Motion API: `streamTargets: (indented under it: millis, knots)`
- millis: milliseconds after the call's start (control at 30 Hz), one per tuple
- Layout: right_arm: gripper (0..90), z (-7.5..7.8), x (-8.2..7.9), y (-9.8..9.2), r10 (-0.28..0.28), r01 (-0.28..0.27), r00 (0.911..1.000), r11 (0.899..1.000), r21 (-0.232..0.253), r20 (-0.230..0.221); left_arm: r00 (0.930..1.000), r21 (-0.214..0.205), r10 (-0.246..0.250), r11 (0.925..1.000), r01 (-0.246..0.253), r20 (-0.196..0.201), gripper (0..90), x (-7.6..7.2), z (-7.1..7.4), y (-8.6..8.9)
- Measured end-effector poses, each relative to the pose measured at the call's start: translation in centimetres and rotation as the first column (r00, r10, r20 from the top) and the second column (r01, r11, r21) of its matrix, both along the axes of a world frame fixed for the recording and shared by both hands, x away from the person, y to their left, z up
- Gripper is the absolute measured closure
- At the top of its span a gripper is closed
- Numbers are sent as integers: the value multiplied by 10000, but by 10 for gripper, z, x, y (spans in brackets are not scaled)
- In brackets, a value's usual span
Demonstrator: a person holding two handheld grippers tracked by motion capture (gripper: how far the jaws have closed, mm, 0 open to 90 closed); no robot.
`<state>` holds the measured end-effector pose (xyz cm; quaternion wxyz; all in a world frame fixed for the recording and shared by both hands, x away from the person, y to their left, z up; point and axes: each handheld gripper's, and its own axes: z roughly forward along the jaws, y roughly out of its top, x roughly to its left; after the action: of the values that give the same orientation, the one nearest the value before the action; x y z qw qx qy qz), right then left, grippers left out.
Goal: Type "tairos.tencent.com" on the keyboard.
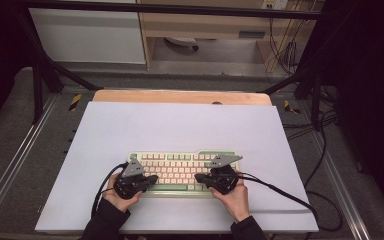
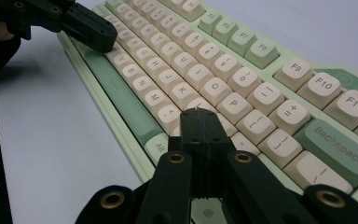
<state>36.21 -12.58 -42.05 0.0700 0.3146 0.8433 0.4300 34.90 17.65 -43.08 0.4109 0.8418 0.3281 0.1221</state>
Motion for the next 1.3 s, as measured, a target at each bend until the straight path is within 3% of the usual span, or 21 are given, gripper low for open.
streamTargets:
  millis: [267,533,1300]
  knots:
    - [900,0,0,0,6,-6,10000,10000,-5,33,10000,16,-44,10000,44,-31,899,0,-3,-1]
    - [900,2,-1,-1,-53,53,10000,10000,53,57,9999,-34,-87,10000,87,71,898,-2,2,1]
    - [900,5,4,11,-156,154,9998,9995,287,93,9993,-480,371,9982,-367,74,898,-3,9,29]
